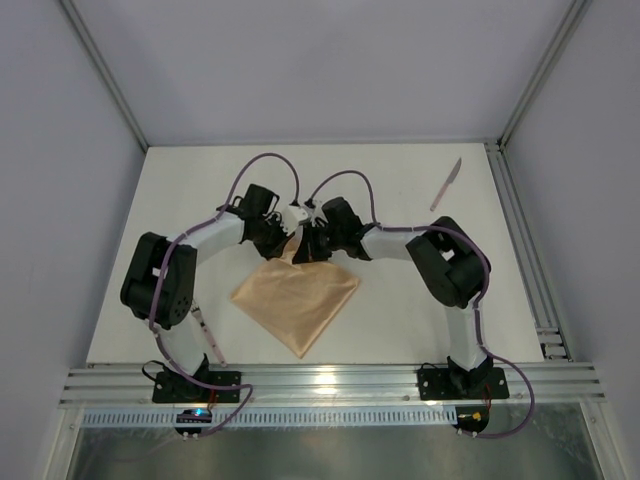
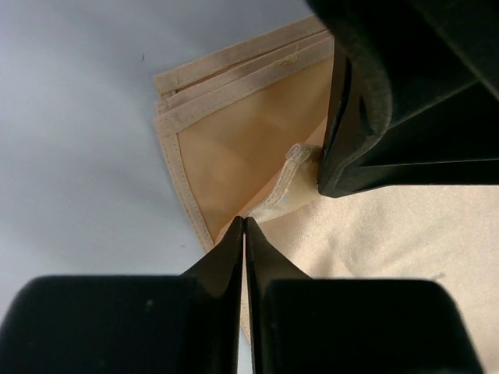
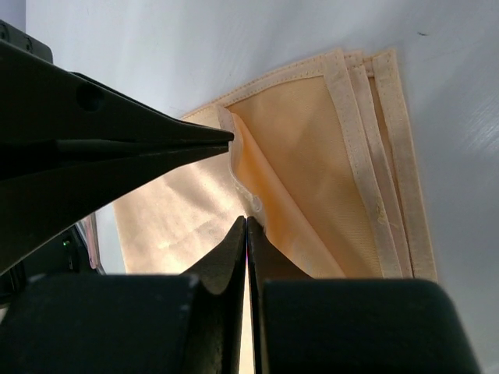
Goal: Fold the napkin into a case and place the utensils inside
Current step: Pass from the right arm to the left, then pass from the left arm to the right
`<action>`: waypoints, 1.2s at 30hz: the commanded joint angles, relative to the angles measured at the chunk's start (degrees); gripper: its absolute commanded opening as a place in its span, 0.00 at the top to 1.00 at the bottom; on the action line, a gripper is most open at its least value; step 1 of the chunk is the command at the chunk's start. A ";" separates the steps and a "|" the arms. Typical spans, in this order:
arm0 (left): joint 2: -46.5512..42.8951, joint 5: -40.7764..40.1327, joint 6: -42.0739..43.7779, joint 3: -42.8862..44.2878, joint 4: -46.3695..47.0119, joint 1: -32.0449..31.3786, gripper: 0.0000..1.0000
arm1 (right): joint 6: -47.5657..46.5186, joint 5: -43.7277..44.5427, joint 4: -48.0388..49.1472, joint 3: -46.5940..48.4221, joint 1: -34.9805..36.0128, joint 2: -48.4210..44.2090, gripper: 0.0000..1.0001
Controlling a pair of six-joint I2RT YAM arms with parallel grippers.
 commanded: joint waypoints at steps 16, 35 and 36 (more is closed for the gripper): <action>-2.70 2.09 0.91 -2.81 1.49 -0.15 1.00 | 1.52 -5.09 12.21 -7.43 -5.19 -7.54 0.74; -4.99 3.59 -2.08 -2.98 1.32 -0.15 1.00 | -18.58 9.48 52.89 -32.47 2.72 -15.01 0.51; -5.07 3.85 -2.08 -3.07 1.32 -0.15 1.00 | -20.27 10.55 53.60 -32.82 3.33 -14.93 0.50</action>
